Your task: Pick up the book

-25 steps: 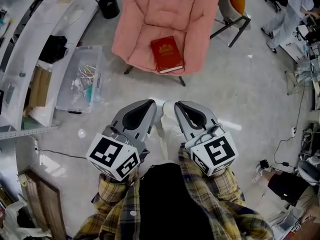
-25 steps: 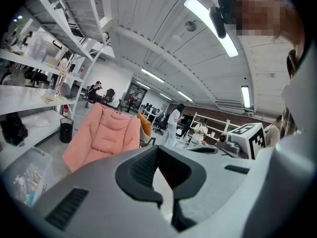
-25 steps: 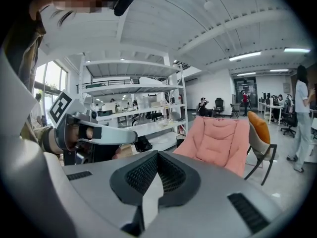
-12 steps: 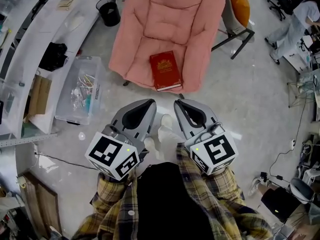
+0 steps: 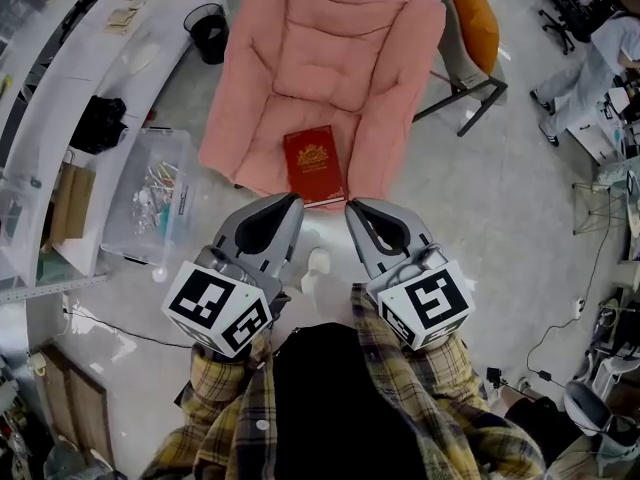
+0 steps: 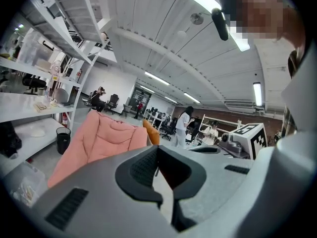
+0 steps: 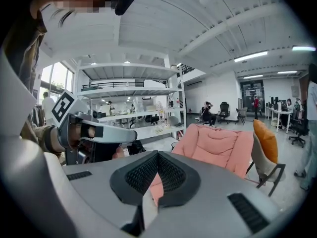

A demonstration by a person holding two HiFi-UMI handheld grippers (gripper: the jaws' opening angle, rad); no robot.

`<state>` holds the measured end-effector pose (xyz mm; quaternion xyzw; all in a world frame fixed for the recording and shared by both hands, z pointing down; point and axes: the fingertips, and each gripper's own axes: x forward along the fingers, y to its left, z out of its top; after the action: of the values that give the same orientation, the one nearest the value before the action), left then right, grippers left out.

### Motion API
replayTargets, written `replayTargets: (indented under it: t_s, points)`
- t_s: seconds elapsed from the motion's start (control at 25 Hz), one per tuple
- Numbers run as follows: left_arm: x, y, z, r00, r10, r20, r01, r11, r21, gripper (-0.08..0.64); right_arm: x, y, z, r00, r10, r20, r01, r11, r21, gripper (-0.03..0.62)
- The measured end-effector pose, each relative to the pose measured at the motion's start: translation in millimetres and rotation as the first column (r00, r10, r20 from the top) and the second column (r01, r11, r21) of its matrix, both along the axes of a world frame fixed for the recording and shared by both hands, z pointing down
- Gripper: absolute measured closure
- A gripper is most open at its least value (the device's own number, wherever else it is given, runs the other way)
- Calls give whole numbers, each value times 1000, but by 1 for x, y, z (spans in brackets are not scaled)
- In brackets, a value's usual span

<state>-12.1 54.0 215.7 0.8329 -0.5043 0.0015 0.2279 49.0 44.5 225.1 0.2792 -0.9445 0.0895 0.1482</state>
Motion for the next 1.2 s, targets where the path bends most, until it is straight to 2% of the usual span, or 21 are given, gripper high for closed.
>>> replayTargets:
  t_s: [0.28, 0.6, 0.96, 1.2]
  points:
    - [9, -21, 3, 1000, -13, 26, 13, 1000, -18, 557, 12, -23, 3, 1000, -13, 14, 13, 1000, -11, 577]
    - [3, -43, 7, 1000, 7, 27, -6, 1000, -31, 557, 7, -44, 8, 1000, 8, 12, -7, 1000, -24, 577]
    - [-36, -91, 14, 994, 112, 15, -111, 993, -49, 557, -32, -84, 17, 995, 102, -20, -103, 994, -47, 577]
    - [-69, -128, 24, 973, 228, 19, -226, 971, -77, 557, -58, -121, 24, 970, 239, -40, -242, 968, -73, 577]
